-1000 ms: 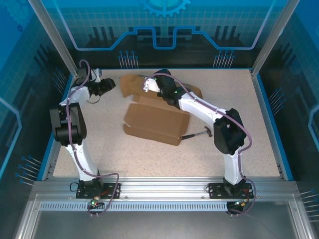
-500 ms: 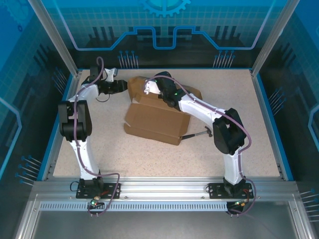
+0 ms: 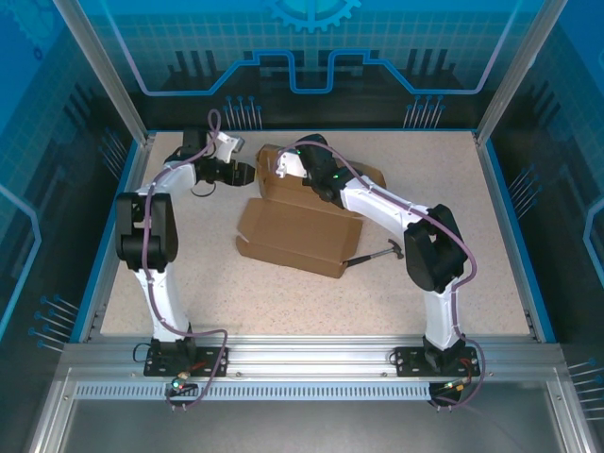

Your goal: Fold the paper box

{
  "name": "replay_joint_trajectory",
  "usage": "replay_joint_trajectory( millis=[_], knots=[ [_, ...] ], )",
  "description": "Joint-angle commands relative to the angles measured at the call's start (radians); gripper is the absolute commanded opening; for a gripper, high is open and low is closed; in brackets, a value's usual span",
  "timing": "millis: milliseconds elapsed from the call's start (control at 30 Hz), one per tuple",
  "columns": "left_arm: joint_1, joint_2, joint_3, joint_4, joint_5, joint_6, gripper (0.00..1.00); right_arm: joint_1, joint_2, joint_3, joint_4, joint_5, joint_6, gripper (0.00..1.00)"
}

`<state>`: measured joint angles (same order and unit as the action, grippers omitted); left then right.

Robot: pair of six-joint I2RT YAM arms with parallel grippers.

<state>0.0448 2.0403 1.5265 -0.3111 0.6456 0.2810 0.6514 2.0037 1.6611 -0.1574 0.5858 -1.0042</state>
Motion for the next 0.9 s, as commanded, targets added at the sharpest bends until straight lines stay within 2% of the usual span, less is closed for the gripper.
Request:
replay_joint_trajectory(
  millis=[0, 433, 667, 867],
  knots=[
    [0.0, -0.048, -0.022, -0.023, 0.05, 0.092, 0.57, -0.012, -0.041, 0.004, -0.037, -0.018, -0.031, 0.0],
    [0.0, -0.06, -0.039, -0.025, 0.119, 0.196, 0.65, -0.015, -0.035, 0.005, -0.056, -0.041, -0.037, 0.0],
    [-0.019, -0.055, -0.037, 0.033, 0.089, 0.166, 0.66, -0.01, -0.038, 0.004, -0.058, -0.051, -0.05, 0.0],
    [-0.044, -0.058, -0.048, 0.088, 0.01, 0.155, 0.69, -0.009, -0.045, -0.013, -0.048, -0.053, -0.081, 0.0]
  ],
)
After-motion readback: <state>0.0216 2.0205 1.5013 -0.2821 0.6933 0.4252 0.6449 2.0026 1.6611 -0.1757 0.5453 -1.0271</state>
